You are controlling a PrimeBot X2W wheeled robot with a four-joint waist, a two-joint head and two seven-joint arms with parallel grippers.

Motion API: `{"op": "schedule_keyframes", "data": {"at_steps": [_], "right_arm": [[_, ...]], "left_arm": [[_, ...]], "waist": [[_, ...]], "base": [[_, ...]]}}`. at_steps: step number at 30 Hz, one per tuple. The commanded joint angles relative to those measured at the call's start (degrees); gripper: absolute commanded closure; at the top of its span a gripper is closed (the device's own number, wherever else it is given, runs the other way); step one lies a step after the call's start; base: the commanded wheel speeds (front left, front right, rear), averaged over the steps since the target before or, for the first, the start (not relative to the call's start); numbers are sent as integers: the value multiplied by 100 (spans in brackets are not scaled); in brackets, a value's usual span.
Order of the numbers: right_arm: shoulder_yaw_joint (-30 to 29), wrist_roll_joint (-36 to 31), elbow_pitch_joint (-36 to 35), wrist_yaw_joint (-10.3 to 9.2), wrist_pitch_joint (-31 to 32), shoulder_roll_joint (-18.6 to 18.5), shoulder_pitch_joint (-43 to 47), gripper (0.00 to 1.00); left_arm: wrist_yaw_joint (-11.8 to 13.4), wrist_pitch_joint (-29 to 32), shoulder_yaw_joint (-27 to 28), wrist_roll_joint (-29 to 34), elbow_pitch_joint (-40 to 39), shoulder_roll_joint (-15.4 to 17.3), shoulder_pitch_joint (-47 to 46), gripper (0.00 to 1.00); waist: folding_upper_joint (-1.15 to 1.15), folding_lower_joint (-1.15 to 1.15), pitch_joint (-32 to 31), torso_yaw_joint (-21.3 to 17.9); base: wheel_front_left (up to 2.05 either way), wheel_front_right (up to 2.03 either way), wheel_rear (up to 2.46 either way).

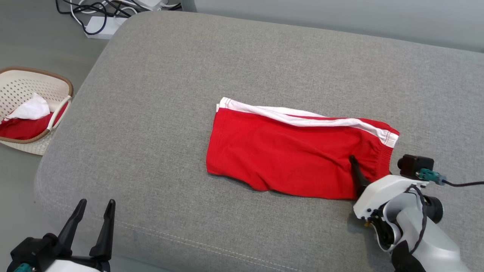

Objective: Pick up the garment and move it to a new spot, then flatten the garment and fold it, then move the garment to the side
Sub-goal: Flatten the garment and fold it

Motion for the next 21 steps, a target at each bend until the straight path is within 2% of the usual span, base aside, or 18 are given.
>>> {"op": "schedule_keyframes", "data": {"at_steps": [1,3,4,5,6,7,12,16,21], "right_arm": [[220,85,-4,10,46,133,-12,13],[472,295,91,10,36,133,-92,51],[560,390,146,10,24,133,-137,60],[646,460,212,10,13,133,-183,74],[715,529,282,10,0,133,-227,95],[768,570,369,10,-15,133,-278,100],[670,642,630,10,-72,133,-580,100],[154,348,604,10,-75,133,-568,100],[-749,-385,577,10,-76,133,-366,100]], "left_arm": [[-40,-58,207,-26,-141,166,-309,0],[-40,-58,199,-49,-128,179,-316,0],[-40,-58,196,-61,-114,181,-317,0],[-40,-58,190,-70,-105,182,-320,0],[-41,-58,183,-78,-98,183,-321,0],[-41,-58,177,-87,-92,181,-319,0],[-41,-58,185,-117,-82,167,-288,0],[-41,-58,220,-108,-112,130,-213,0],[-41,-58,263,-72,-153,92,-125,0]], "waist": [[0,0,7,9],[0,0,15,25],[0,0,18,35],[0,0,20,45],[0,0,19,53],[0,0,18,59],[0,0,-13,13],[0,0,-98,-130],[0,0,-183,-405]], "base": [[0,0,0],[0,0,0],[0,0,0],[0,0,0],[0,0,0],[0,0,0],[0,0,0],[0,0,0],[0,0,0]]}}
